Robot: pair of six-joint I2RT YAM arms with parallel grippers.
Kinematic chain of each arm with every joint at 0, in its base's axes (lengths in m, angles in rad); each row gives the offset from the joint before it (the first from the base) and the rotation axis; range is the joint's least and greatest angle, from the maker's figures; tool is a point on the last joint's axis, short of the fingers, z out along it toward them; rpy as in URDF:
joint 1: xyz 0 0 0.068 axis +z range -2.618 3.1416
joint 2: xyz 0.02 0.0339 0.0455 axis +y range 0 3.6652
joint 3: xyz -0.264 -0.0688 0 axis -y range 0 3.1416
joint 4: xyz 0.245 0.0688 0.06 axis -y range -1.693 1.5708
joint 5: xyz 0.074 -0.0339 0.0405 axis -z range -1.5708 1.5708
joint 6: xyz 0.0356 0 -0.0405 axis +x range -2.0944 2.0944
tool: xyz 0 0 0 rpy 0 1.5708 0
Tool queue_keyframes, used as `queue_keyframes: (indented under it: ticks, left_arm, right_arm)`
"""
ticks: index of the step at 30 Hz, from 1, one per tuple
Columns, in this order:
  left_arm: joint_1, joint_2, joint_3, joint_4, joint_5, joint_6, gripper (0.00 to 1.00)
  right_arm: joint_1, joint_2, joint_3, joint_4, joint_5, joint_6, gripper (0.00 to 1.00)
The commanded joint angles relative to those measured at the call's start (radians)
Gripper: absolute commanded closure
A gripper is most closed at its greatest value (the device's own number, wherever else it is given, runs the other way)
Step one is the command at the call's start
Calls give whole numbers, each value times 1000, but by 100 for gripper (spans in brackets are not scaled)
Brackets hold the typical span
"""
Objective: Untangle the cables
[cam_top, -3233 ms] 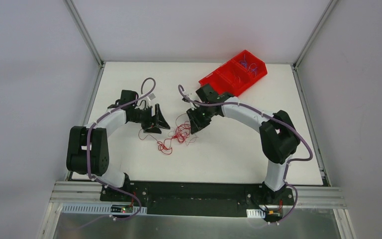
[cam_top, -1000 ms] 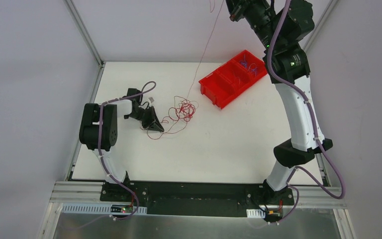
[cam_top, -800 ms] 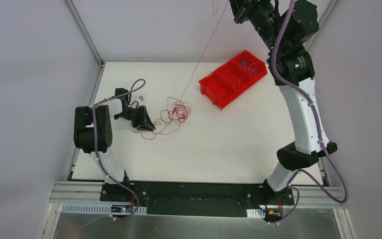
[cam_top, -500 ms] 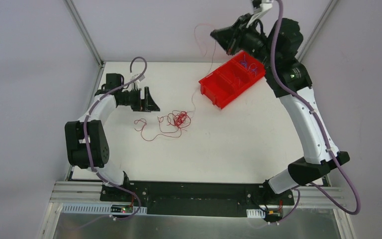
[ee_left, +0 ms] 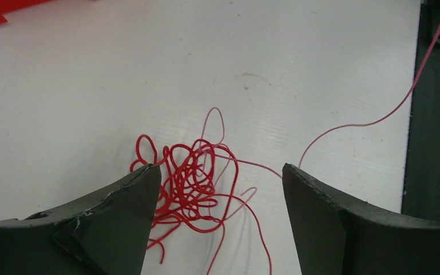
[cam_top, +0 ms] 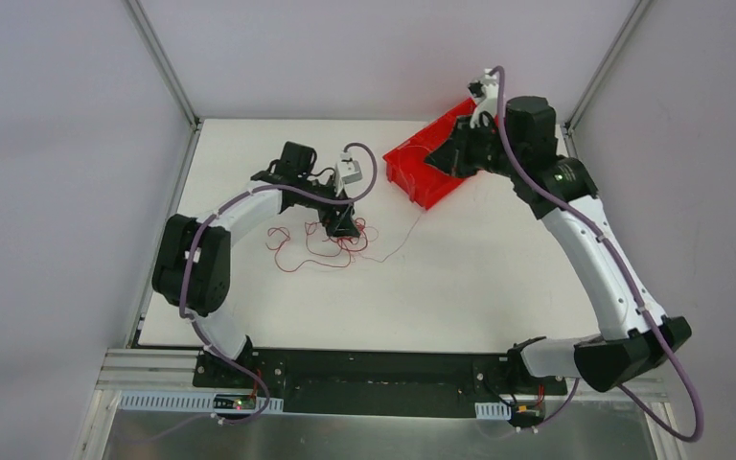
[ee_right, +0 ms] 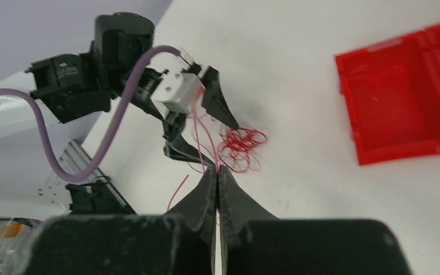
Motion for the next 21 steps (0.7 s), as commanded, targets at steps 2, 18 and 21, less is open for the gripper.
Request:
queue_keyframes:
  ticks: [2,18,21]
  left_arm:
    - [-24,96,70,41,-45,152,27]
    - [-62,208,124,-84,-119,-323,66]
    - [-63,215,128,-82,-150,-368,67]
  right_arm:
    - [-148,-123,-108,-275,120,-219,100]
    - [-190,83,-270,-205,-210,-225,29]
    - [-92,172,-251,-149,-241,-140,35]
